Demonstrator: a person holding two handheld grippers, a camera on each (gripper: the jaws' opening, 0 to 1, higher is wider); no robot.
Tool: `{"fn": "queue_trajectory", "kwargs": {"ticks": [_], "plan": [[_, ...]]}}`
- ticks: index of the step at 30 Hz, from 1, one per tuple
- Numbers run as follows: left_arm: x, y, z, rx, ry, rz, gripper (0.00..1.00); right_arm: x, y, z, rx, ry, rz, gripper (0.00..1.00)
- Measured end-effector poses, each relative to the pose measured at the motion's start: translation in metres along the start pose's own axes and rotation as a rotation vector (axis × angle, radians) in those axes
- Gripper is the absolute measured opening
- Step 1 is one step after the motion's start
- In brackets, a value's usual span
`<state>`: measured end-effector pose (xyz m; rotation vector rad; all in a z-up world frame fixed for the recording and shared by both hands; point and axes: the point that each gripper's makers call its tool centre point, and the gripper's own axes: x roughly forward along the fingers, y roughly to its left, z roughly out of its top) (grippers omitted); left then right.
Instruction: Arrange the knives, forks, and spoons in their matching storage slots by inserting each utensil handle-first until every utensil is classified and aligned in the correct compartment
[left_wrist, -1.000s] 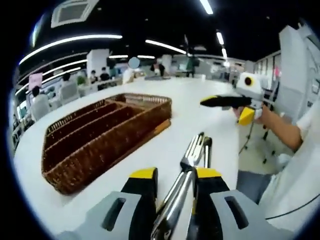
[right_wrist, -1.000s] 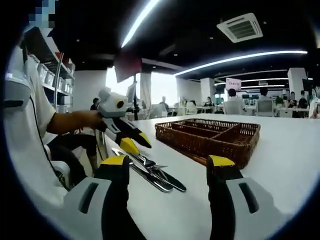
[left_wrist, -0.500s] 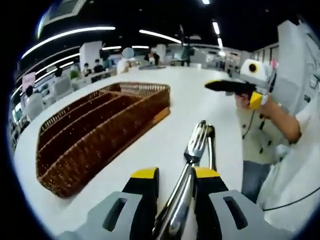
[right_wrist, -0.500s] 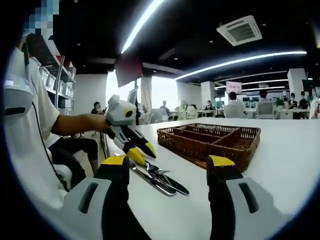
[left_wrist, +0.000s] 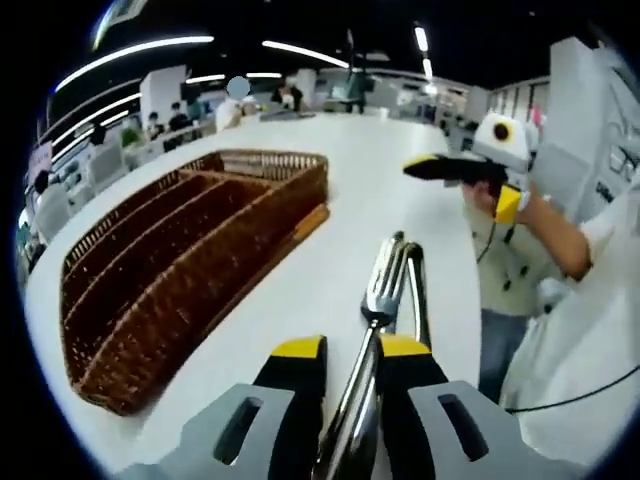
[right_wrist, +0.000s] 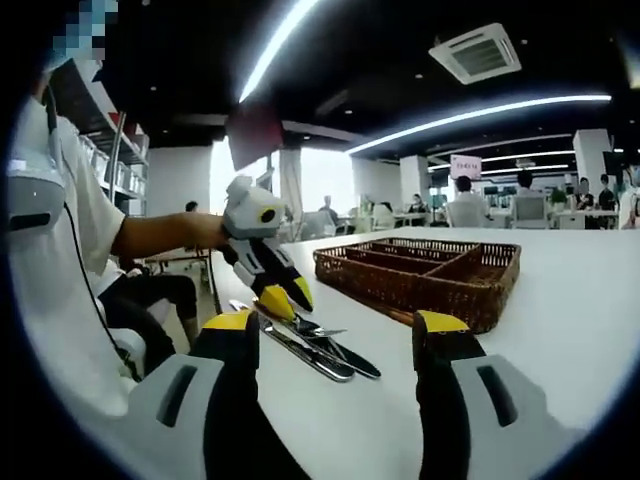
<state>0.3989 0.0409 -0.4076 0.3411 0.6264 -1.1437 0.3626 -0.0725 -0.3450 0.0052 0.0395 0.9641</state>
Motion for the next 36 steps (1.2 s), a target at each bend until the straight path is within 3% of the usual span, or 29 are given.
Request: {"fn": "queue_trajectory", "kwargs": {"ticks": [4,5,7,23,27,36], "plan": [[0.002,0.008,-0.004,0.069,0.048,0.020,0.17,-0.001,0.000,0.000,0.004,0.000,-0.005,0.64],[0.003,0.008,0.001,0.109,0.025,0.008,0.17,-0.001,0.000,0.000,0.007,-0.001,-0.006,0.64],[0.003,0.006,0.000,0.073,0.029,-0.010,0.17,-0.002,0.000,-0.001,0.006,0.002,-0.006,0.64],[0.003,0.006,0.001,0.103,0.088,-0.028,0.10,-0.003,0.000,0.003,-0.010,-0.002,-0.007,0.61],[0.004,-0.001,0.001,0.097,0.048,-0.047,0.05,-0.003,-0.001,0.008,-0.002,-0.029,-0.008,0.60],[0.001,-0.003,0.002,0.122,-0.059,-0.056,0.03,-0.004,-0.002,0.008,0.005,-0.040,-0.013,0.59]]}}
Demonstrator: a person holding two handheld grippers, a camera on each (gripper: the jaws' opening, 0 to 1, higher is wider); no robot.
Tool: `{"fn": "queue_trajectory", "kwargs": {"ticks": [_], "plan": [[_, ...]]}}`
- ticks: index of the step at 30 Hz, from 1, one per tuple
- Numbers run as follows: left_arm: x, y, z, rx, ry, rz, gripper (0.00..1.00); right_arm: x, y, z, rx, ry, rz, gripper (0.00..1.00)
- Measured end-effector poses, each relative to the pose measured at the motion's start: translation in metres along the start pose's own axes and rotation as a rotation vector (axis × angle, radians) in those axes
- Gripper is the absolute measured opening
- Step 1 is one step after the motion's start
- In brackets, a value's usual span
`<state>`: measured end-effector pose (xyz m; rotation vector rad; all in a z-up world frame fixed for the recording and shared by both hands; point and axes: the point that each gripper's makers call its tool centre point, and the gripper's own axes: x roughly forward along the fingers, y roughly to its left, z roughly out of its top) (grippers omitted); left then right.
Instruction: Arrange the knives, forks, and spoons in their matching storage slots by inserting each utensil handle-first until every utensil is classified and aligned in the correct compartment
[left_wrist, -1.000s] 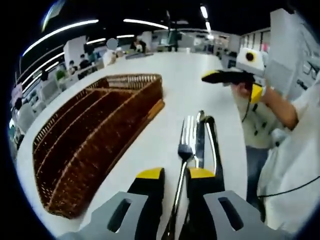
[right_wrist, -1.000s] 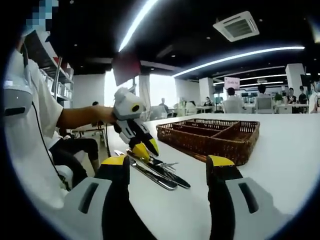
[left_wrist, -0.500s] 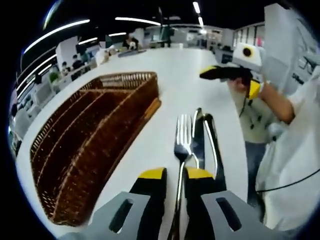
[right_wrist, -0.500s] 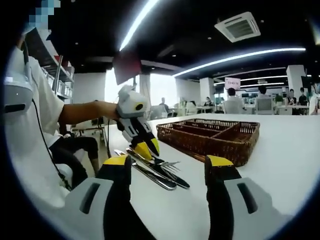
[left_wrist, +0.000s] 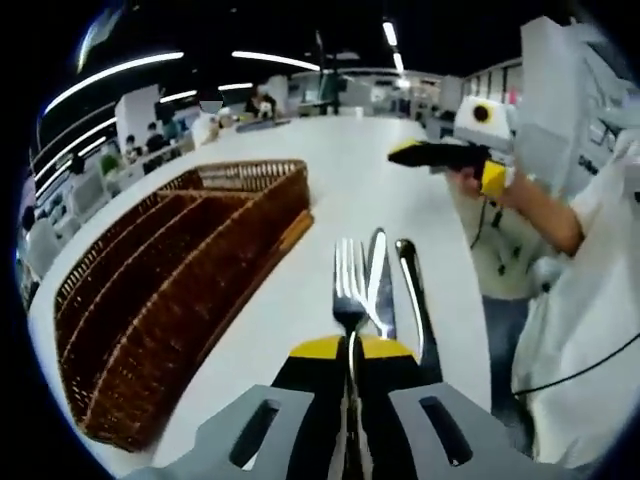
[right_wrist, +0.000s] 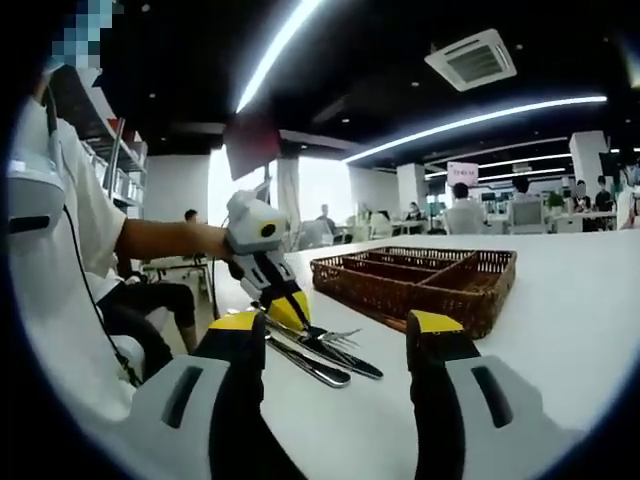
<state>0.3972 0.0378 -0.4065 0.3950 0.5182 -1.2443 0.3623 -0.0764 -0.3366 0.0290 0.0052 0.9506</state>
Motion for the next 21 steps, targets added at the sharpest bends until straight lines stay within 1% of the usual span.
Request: {"fn": "queue_trajectory", "kwargs": {"ticks": [2,3,5,6,8,10,12,13,15,17,19,20,21], "plan": [[-0.001,-0.003,0.000,-0.033,-0.014,-0.005,0.03,0.001,0.000,-0.002,0.000,0.004,0.000,0.59],[-0.001,-0.003,0.000,-0.033,-0.014,-0.005,0.03,0.001,0.000,-0.002,0.001,0.004,0.000,0.59],[-0.001,0.001,0.001,-0.016,-0.007,0.021,0.03,0.002,0.001,-0.003,0.001,0.008,0.001,0.59],[-0.001,0.000,0.001,-0.042,0.001,0.011,0.03,0.002,0.001,-0.004,0.000,0.011,0.001,0.58],[0.000,0.000,0.002,-0.045,0.005,0.010,0.03,0.002,0.001,-0.004,0.000,0.013,0.001,0.58],[0.001,0.000,0.002,-0.042,0.014,0.006,0.03,0.001,0.001,-0.005,-0.001,0.016,-0.003,0.58],[-0.001,0.004,0.003,-0.033,0.027,0.014,0.03,0.001,0.000,-0.005,-0.001,0.014,-0.007,0.58],[-0.001,0.004,0.005,-0.036,0.027,0.012,0.03,0.000,0.000,-0.005,-0.001,0.014,-0.008,0.58],[-0.004,0.007,0.011,-0.031,0.009,0.033,0.03,-0.001,-0.001,-0.005,0.002,0.014,-0.012,0.58],[-0.005,0.011,0.013,-0.019,0.013,0.044,0.03,-0.001,-0.001,-0.006,0.002,0.016,-0.014,0.58],[-0.007,0.012,0.015,-0.017,0.009,0.042,0.03,0.000,-0.001,-0.006,0.006,0.013,-0.012,0.58],[-0.008,0.014,0.017,-0.008,0.005,0.055,0.03,0.001,0.000,-0.006,0.007,0.015,-0.010,0.58],[-0.010,0.016,0.016,-0.006,0.010,0.047,0.03,0.001,0.000,-0.007,0.006,0.019,-0.011,0.58]]}}
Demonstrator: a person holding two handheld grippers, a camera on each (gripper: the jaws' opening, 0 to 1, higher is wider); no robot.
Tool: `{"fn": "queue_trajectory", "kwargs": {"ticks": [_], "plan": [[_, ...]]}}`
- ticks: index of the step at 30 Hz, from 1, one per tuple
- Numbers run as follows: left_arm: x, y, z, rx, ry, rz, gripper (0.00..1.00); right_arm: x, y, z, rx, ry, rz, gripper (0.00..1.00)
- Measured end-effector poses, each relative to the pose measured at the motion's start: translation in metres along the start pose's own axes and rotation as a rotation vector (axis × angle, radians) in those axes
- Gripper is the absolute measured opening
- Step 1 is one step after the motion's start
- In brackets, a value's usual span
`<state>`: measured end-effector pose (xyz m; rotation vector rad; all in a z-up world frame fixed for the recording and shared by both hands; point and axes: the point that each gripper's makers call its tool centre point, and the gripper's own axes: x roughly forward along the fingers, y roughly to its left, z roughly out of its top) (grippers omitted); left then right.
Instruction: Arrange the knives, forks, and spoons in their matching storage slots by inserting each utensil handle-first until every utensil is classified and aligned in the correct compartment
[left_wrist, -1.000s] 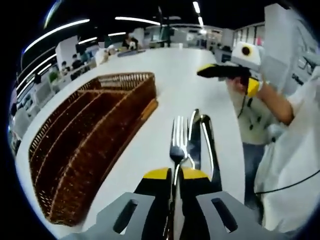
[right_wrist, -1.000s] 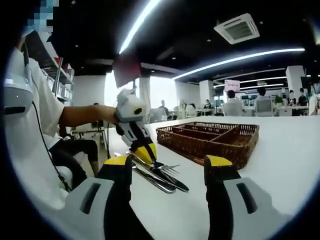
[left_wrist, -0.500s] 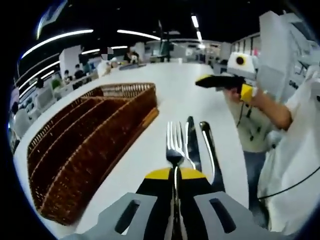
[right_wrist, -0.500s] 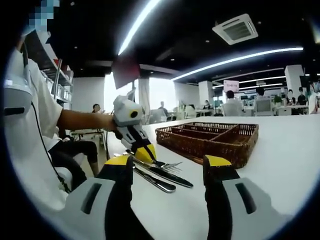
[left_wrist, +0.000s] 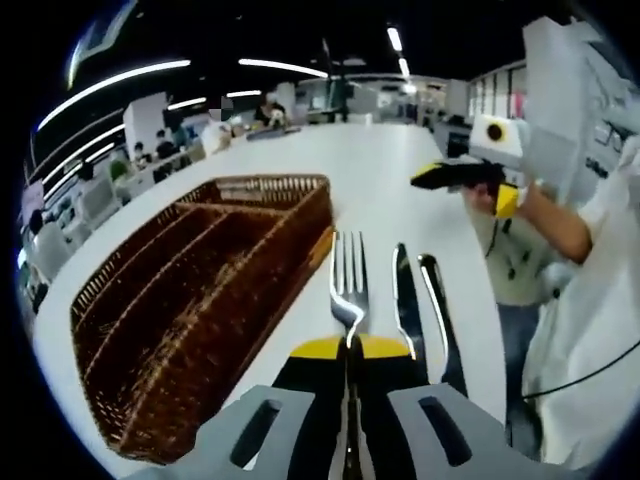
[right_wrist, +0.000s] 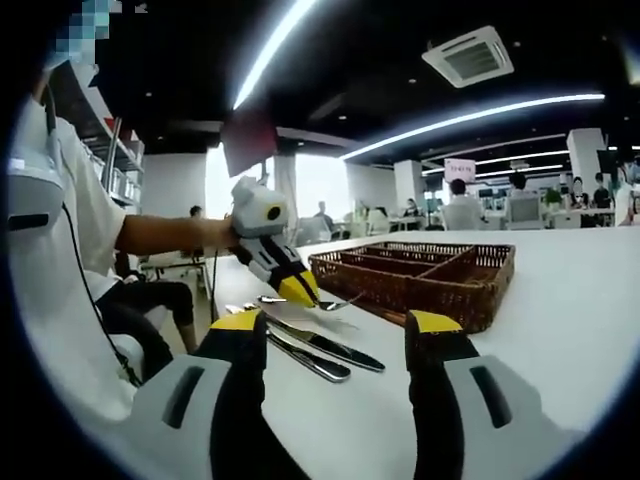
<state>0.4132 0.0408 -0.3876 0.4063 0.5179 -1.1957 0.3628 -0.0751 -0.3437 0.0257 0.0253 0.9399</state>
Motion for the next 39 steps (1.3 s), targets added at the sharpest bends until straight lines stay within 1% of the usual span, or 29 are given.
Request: {"fn": "queue_trajectory", "kwargs": {"ticks": [4,5,8,12,15,20,22,23,25,28,29,30,32,33,34,39], "plan": [[-0.006,0.009,0.003,0.003,-0.003,0.016,0.03,0.002,0.003,-0.001,0.001,-0.002,0.008,0.57],[-0.010,0.013,0.007,-0.004,-0.017,0.027,0.03,0.002,0.003,-0.001,0.000,-0.002,0.009,0.57],[-0.013,0.016,0.009,-0.009,-0.019,0.029,0.03,0.002,0.003,0.000,0.002,-0.004,0.011,0.57],[-0.020,0.026,0.013,0.007,-0.029,0.061,0.02,0.002,0.003,0.003,0.000,-0.009,0.010,0.57],[-0.024,0.032,0.014,-0.019,-0.037,0.069,0.02,0.003,0.004,0.002,0.000,-0.007,0.011,0.57],[-0.017,0.024,0.006,-0.013,-0.018,0.048,0.02,0.005,0.006,0.001,-0.002,-0.004,0.016,0.57],[-0.011,0.020,0.002,-0.035,-0.019,0.031,0.03,0.006,0.006,0.001,-0.002,-0.001,0.018,0.57],[-0.006,0.020,-0.002,-0.035,-0.023,0.037,0.03,0.006,0.007,0.001,0.001,-0.001,0.021,0.57],[-0.002,0.019,-0.006,-0.042,-0.018,0.027,0.03,0.007,0.007,0.002,-0.003,-0.001,0.021,0.57],[0.003,0.016,-0.009,-0.057,-0.017,0.012,0.03,0.006,0.008,0.003,-0.003,0.000,0.021,0.57],[0.003,0.017,-0.009,-0.057,-0.023,0.019,0.03,0.006,0.007,0.004,-0.005,0.000,0.019,0.57],[0.003,0.015,-0.009,-0.067,-0.022,0.003,0.03,0.005,0.007,0.004,-0.004,0.000,0.018,0.57],[0.005,0.016,-0.010,-0.069,-0.023,0.008,0.03,0.005,0.006,0.006,-0.004,-0.005,0.016,0.57],[0.007,0.015,-0.014,-0.074,-0.009,-0.006,0.03,0.005,0.006,0.006,-0.002,-0.006,0.017,0.57],[0.007,0.016,-0.014,-0.072,-0.014,0.003,0.03,0.005,0.006,0.006,-0.002,-0.006,0.017,0.57],[0.007,0.016,-0.016,-0.081,-0.011,-0.006,0.03,0.007,0.006,0.005,-0.008,0.001,0.020,0.57]]}}
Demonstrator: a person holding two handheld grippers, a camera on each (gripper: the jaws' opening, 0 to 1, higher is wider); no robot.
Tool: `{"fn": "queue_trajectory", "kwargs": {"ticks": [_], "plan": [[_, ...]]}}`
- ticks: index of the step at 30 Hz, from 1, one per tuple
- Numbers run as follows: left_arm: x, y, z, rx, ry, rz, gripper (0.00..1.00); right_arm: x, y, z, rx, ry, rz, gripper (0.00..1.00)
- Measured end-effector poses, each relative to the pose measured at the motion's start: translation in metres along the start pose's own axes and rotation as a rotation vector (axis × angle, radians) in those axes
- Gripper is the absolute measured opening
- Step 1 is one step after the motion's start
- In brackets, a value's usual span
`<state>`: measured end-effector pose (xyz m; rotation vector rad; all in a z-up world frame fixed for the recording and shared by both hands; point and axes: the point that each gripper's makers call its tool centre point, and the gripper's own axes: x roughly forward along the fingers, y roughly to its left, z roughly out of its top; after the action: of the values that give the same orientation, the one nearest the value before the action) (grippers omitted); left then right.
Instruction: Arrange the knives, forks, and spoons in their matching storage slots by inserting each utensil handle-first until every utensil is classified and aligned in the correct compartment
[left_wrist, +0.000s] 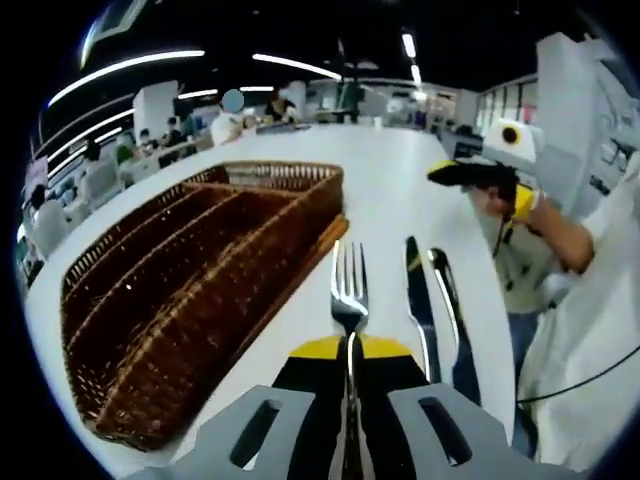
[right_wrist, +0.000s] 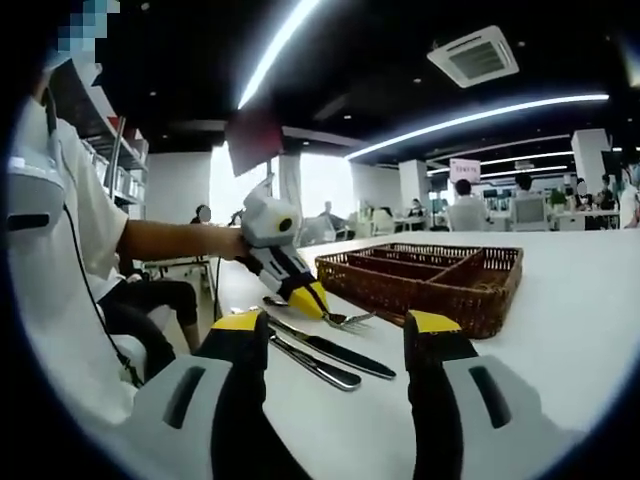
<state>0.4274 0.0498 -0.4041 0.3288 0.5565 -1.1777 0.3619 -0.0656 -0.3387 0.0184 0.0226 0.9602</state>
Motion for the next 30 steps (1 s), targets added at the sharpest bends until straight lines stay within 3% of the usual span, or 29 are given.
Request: {"fn": "queue_trajectory", "kwargs": {"ticks": [13,25,27,29,30], "plan": [[0.0006,-0.0017,-0.0020,0.008,-0.032,-0.025,0.04,0.0003,-0.0001,-0.0039,0.004,0.009,-0.004,0.57],[-0.0029,-0.0014,-0.0046,0.047,-0.079,-0.018,0.16,-0.0003,0.0011,-0.0051,0.007,0.011,-0.006,0.57],[-0.0047,-0.0015,-0.0034,0.047,-0.112,-0.014,0.15,-0.0003,0.0012,-0.0049,0.007,0.011,-0.006,0.57],[-0.0051,-0.0031,-0.0043,0.070,-0.132,-0.024,0.04,-0.0004,0.0013,-0.0045,0.003,0.010,-0.008,0.57],[-0.0054,-0.0022,-0.0054,0.068,-0.136,-0.020,0.04,-0.0004,0.0014,-0.0049,0.003,0.012,-0.008,0.57]]}}
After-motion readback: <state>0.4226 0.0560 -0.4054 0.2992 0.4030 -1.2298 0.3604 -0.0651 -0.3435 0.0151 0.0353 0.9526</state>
